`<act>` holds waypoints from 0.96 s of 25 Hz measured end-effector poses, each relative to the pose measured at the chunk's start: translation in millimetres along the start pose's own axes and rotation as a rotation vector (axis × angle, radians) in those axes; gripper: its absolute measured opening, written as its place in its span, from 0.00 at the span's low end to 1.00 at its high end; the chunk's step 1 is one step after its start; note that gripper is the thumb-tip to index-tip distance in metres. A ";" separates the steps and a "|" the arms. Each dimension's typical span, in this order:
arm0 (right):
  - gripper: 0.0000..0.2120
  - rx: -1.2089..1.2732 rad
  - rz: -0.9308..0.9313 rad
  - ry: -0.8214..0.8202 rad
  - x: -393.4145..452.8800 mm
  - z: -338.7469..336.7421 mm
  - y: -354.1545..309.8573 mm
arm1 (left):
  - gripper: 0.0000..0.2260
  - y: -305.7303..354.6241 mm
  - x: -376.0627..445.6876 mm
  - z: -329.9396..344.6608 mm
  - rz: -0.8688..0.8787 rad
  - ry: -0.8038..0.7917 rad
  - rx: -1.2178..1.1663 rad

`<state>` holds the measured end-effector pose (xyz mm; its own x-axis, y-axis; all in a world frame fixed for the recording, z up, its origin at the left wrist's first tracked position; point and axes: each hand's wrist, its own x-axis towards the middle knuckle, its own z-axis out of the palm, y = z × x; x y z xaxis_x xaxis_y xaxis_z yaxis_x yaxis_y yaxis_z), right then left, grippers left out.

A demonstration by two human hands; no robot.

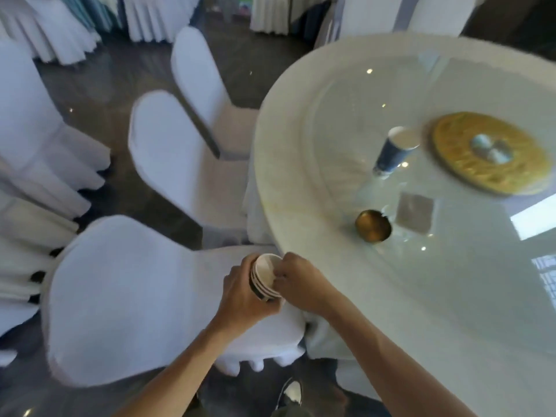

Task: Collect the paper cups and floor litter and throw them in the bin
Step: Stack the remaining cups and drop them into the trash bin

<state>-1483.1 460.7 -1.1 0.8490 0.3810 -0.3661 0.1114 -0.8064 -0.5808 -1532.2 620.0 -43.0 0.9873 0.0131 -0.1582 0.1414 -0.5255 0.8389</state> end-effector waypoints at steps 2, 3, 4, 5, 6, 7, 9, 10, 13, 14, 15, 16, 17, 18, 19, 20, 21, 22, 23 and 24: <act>0.15 -0.091 0.004 -0.045 -19.9 -30.1 1.4 | 0.34 32.4 2.3 3.3 0.105 -0.048 0.090; 0.17 -0.086 0.018 -0.056 -27.5 -45.2 2.7 | 0.32 46.3 4.4 5.1 0.153 -0.055 0.114; 0.19 -0.019 0.036 -0.068 -33.0 -57.6 3.4 | 0.30 56.7 6.1 5.4 0.190 -0.057 0.125; 0.21 0.088 0.055 -0.074 -36.7 -70.2 5.9 | 0.30 67.8 10.2 6.0 0.221 -0.064 0.126; 0.20 0.201 0.071 -0.098 -37.6 -79.5 8.3 | 0.30 76.4 14.6 6.4 0.248 -0.079 0.121; 0.19 0.295 0.090 -0.145 -37.8 -86.7 9.9 | 0.31 82.9 18.2 6.6 0.272 -0.094 0.124; 0.14 0.412 0.158 -0.244 -37.3 -97.3 13.6 | 0.30 93.3 26.6 8.8 0.337 -0.121 0.171; 0.11 0.455 0.195 -0.276 -35.8 -100.5 16.0 | 0.29 97.4 32.1 10.7 0.366 -0.136 0.196; 0.08 0.596 0.258 -0.277 -27.7 -109.3 27.7 | 0.25 108.6 48.4 17.2 0.422 -0.169 0.224; 0.12 0.647 0.285 -0.253 -24.2 -112.1 32.9 | 0.24 111.4 54.9 19.3 0.443 -0.183 0.221; 0.19 0.676 0.314 -0.237 -20.1 -115.9 36.9 | 0.24 113.4 62.2 21.6 0.455 -0.196 0.216; 0.23 0.693 0.336 -0.226 -15.5 -119.4 38.6 | 0.25 113.3 69.5 23.9 0.464 -0.212 0.210; 0.23 0.701 0.340 -0.216 -11.1 -123.4 37.4 | 0.26 113.6 78.0 25.1 0.466 -0.235 0.207; 0.20 0.707 0.332 -0.209 -6.1 -124.0 37.5 | 0.28 112.2 87.3 27.4 0.468 -0.254 0.204; 0.16 0.706 0.324 -0.217 -2.8 -126.1 35.0 | 0.28 111.5 96.6 29.6 0.471 -0.262 0.206; 0.13 0.711 0.328 -0.218 2.4 -128.7 35.1 | 0.28 109.7 107.4 32.6 0.479 -0.272 0.204; 0.11 0.705 0.354 -0.211 7.5 -130.8 38.9 | 0.28 108.8 116.3 36.0 0.480 -0.283 0.201; 0.12 0.706 0.391 -0.192 10.8 -134.0 43.0 | 0.27 109.1 123.8 39.4 0.472 -0.293 0.192; 0.12 0.679 0.421 -0.170 12.7 -138.8 45.9 | 0.28 109.6 130.8 43.0 0.452 -0.308 0.174; 0.13 0.632 0.427 -0.146 15.1 -145.3 50.7 | 0.29 111.3 137.7 46.1 0.430 -0.319 0.146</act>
<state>-1389.6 359.9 69.6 0.6703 0.1861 -0.7184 -0.5632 -0.5028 -0.6558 -1383.9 524.1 4.6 0.8797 -0.4752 0.0139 -0.3036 -0.5390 0.7857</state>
